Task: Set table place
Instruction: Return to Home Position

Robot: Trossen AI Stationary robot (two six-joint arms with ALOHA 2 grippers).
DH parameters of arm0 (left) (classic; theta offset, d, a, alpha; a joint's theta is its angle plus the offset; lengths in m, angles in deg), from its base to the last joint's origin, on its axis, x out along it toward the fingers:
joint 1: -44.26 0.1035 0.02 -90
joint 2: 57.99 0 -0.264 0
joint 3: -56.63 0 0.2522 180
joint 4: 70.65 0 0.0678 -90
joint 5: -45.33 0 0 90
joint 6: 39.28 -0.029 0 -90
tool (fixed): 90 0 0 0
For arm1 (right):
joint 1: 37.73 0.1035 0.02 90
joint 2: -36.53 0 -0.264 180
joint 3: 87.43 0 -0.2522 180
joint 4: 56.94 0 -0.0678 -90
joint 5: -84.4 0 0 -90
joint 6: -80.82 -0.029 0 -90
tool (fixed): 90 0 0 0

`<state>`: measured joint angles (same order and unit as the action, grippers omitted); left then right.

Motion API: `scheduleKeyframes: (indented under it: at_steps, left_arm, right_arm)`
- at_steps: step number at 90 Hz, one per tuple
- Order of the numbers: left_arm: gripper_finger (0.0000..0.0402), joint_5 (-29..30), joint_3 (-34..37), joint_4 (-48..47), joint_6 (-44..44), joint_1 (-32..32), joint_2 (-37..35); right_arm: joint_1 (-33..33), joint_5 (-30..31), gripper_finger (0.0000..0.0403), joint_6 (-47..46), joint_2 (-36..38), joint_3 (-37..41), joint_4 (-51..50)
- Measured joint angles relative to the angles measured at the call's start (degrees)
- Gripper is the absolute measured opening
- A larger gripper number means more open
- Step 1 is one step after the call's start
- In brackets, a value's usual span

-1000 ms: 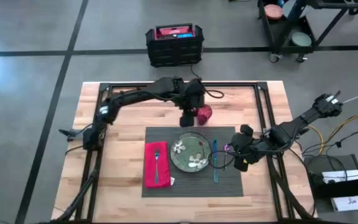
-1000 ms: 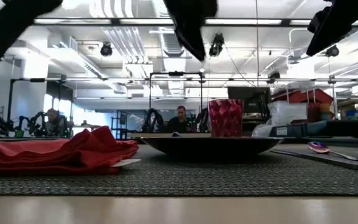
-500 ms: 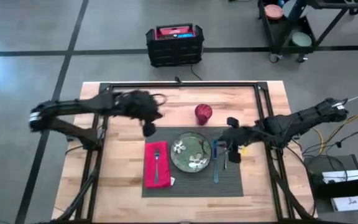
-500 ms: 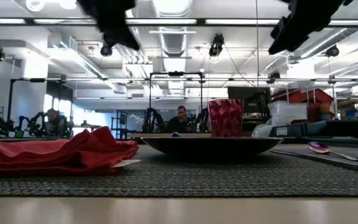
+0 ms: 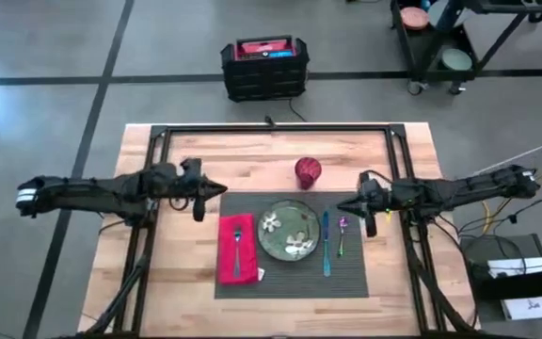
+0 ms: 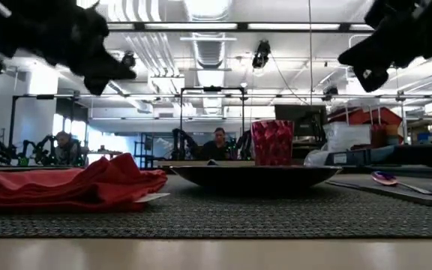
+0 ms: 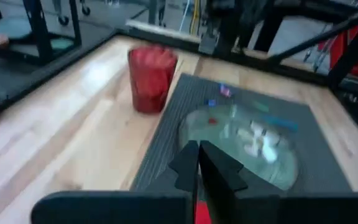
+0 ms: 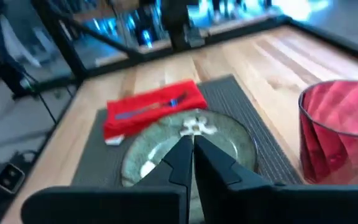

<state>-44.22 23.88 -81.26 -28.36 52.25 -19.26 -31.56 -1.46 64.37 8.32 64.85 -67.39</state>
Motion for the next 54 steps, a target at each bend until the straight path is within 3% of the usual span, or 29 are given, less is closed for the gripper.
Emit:
scheduleKeyframes:
  at_steps: [17, 54]
  left_arm:
    - [0.0000, 0.0, 4.9, 9.9, -0.3, 0.1, -0.2]
    - [0.0000, -2.4, 6.4, 11.8, -1.5, 2.0, -2.3]
  right_arm:
    - [-2.2, 0.3, 0.0000, 0.9, 10.7, 7.8, 2.6]
    - [-7.3, -5.5, 0.0000, 3.2, 28.2, 12.6, -4.1]
